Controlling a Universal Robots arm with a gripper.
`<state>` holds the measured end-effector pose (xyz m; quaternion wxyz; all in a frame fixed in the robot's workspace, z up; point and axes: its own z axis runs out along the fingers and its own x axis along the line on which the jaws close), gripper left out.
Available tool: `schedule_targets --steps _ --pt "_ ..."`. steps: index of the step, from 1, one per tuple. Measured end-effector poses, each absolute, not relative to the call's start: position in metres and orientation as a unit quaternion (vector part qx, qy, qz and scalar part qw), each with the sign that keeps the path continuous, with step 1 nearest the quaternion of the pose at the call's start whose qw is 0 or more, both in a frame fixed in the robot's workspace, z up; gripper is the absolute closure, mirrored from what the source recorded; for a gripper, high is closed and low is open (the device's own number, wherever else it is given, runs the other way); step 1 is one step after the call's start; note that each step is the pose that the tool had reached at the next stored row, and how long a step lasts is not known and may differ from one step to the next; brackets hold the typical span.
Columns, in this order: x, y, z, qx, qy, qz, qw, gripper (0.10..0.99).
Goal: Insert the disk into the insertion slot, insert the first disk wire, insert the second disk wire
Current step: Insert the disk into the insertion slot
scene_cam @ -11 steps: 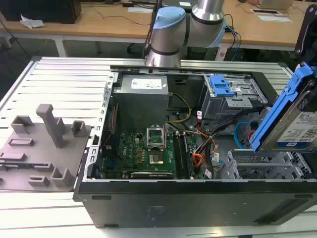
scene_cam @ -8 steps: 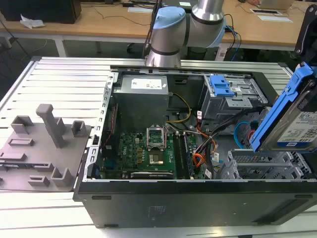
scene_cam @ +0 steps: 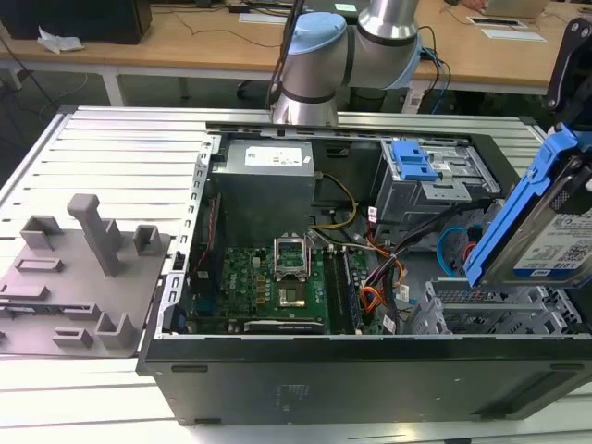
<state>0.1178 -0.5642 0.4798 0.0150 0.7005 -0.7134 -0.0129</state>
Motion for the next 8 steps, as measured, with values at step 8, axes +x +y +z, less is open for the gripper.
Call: schedule_targets --steps 8 --pt "0.1178 -0.5642 0.4697 0.701 -0.713 -0.013 0.015 0.718"
